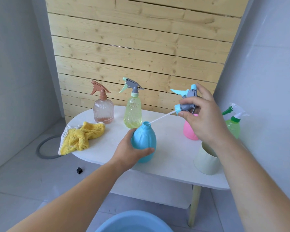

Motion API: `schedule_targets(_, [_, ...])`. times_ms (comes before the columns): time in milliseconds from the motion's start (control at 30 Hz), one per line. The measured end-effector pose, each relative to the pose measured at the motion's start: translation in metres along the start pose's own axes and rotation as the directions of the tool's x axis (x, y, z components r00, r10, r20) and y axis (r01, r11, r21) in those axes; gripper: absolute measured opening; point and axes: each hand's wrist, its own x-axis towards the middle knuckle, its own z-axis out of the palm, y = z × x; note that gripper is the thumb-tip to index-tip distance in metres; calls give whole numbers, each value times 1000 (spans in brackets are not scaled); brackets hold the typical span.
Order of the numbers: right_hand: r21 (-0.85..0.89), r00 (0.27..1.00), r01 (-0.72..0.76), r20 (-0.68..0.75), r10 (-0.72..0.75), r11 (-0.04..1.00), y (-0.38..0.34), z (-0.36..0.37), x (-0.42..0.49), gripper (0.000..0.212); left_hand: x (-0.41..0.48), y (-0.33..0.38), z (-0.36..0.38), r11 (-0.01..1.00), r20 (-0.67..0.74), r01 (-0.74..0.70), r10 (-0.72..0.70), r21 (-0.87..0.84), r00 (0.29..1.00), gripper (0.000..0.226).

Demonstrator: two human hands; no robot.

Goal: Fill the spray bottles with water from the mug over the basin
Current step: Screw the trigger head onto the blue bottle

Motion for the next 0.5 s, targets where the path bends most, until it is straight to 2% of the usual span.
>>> schedule_targets(100, [111, 998, -39, -48, 44, 993, 1, 13, 3, 33, 0, 0, 0, 1000, 2, 2, -2, 2, 1000, 84])
schedule_targets(267, [281, 986, -162, 5, 167, 946, -1, 37, 5, 29, 1, 0, 2, 1000, 2, 1, -1, 19, 1000, 84])
schedule_targets(500, [363, 987, -148, 118, 113, 920, -7, 70, 1, 34, 4, -2, 6, 1000, 26, -4, 4, 17, 1000, 86])
